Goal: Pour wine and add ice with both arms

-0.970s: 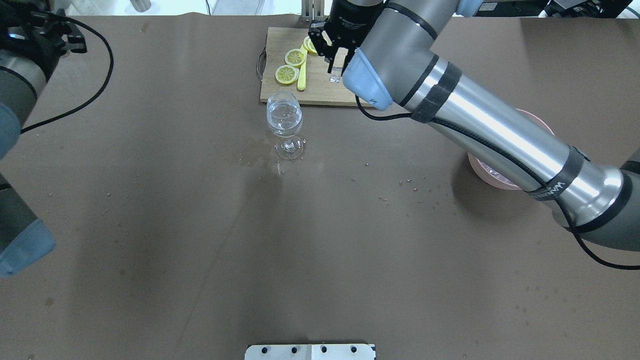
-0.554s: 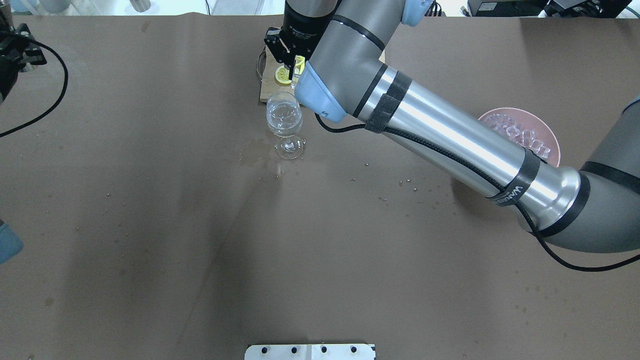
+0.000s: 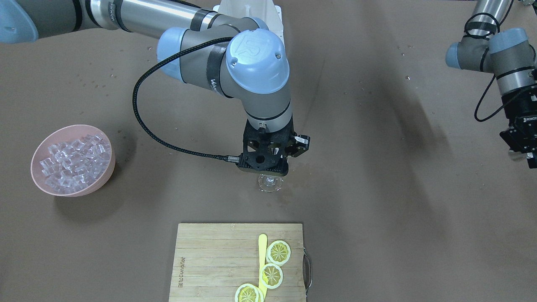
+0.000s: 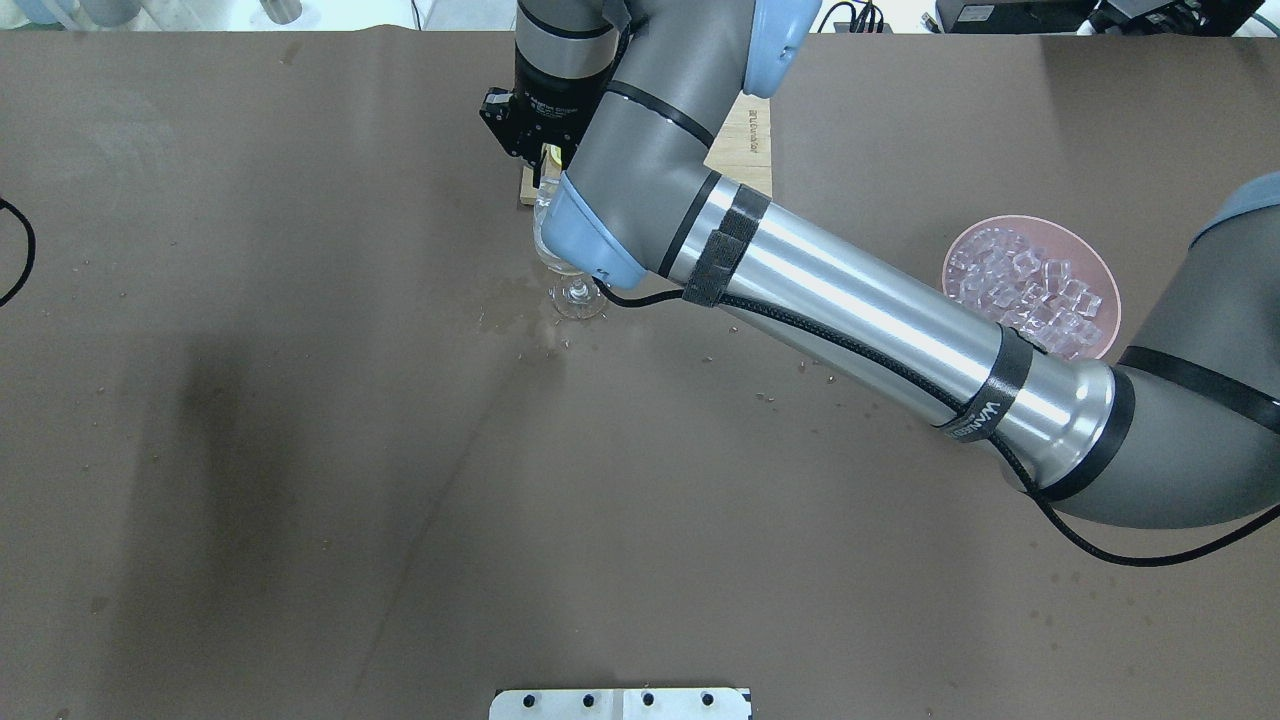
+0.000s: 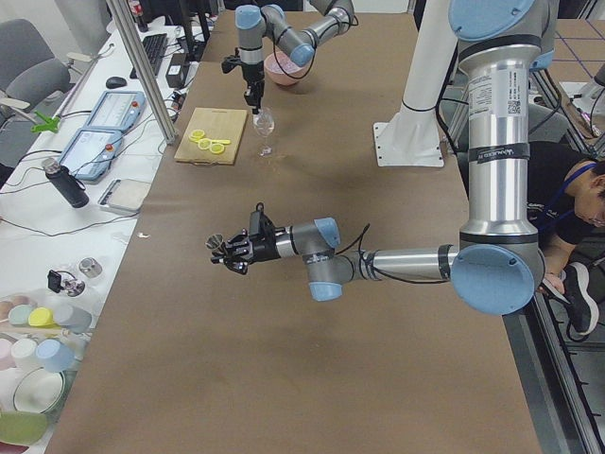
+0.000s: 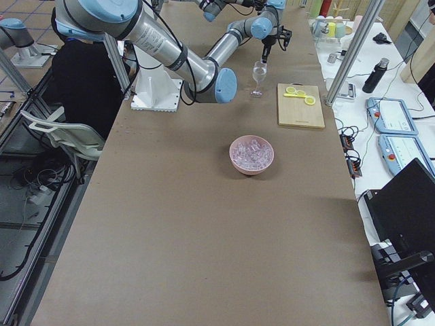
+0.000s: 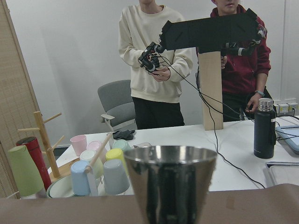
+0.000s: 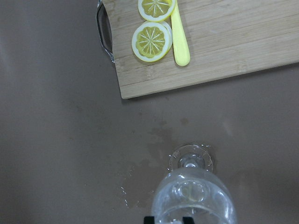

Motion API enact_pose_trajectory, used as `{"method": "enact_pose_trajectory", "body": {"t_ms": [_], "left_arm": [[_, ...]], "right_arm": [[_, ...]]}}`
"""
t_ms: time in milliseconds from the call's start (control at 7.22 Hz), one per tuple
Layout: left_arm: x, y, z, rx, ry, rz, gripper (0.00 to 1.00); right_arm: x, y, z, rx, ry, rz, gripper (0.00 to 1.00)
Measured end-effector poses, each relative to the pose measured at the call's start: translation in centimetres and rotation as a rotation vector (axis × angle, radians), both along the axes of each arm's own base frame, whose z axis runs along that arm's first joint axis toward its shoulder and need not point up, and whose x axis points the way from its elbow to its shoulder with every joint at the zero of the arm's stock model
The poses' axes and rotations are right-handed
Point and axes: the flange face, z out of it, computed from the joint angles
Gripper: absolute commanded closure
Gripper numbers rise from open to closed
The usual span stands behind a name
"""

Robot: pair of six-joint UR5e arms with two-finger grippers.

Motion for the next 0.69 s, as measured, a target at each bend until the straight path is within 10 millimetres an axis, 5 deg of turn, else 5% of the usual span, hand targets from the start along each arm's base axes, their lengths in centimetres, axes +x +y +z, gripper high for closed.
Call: {"method": "enact_pose_trajectory", "body": {"t_ms": [277,416,554,693], "left_arm": [[-0.7,0.8,3.8,0.007,0.031,-0.068,0.96],[-0.3,1.3,5.0,0.006,0.022,-0.099,0.96],[0.6,1.9,5.7,0.005,0.014,-0.108,0.96],[1.6,2.5,6.2,0.004,0.004,-0.105,0.96]], "right_arm": [[0.0,0.1,0.4,0.007,-0.012,0.001,0.95],[0.2,0.2,0.3,0.009,-0.018,0.000,0.58],[0.4,0.3,0.1,0.013,-0.024,-0.004,0.01],[0.6,0.5,0.1,0.020,-0.028,-0.009,0.00]]}}
